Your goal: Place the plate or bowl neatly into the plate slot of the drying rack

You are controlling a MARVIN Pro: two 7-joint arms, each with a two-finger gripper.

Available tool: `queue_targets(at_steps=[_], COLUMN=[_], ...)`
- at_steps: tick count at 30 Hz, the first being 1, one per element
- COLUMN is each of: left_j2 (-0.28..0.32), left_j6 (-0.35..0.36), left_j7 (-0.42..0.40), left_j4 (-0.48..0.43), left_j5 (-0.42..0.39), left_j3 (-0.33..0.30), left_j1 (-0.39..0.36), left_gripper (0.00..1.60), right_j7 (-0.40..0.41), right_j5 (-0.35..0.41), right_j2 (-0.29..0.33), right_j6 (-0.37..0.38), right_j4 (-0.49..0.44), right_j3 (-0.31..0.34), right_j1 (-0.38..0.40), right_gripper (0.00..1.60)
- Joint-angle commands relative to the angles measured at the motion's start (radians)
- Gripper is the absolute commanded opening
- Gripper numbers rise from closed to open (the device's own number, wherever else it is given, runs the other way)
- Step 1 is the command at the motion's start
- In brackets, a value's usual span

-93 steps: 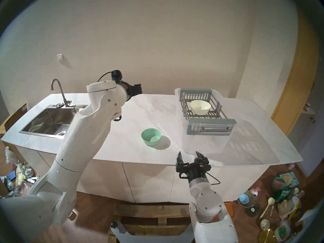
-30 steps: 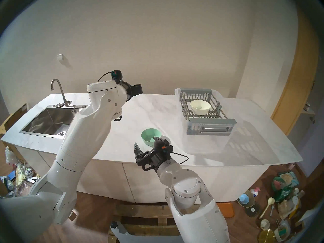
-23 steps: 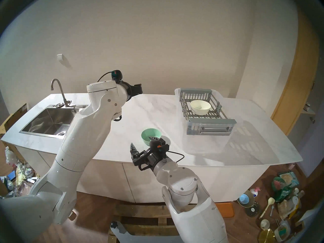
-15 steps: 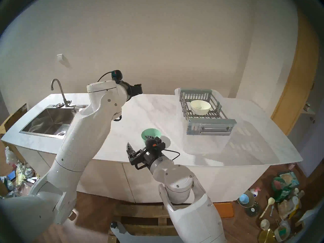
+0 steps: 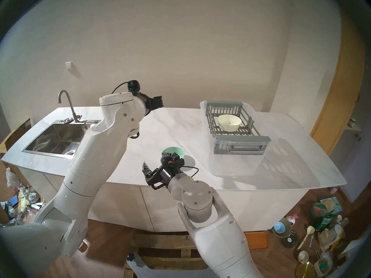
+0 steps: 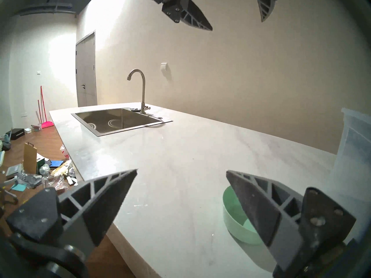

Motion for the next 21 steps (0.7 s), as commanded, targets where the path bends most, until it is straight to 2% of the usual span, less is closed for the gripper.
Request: queue_targets(at_steps=[1,13,21], left_j2=[-0.005,-0.005,0.010], left_j6=[-0.004,-0.004,0.013], left_j7=[-0.007,-0.006,0.007], left_j4=[-0.023,-0.023,-0.056], left_j5=[0.002,0.001,0.000], left_j3=[-0.004,-0.004,-0.016], left_j1=[-0.028,-0.028,-0.030], left_gripper=[1.60,1.60,1.60], right_j7=[-0.005,-0.009,-0.013], right_j5=[-0.006,-0.007,0.003], right_j2=[-0.015,-0.029,-0.043], right_j6=[-0.032,-0.036,-0.039], right_j4=[0.011,0.054,0.069], right_j3=[0.000,0.010,0.015], right_j1=[0.038,0.077,0.086], right_gripper=[1.60,1.60,1.60])
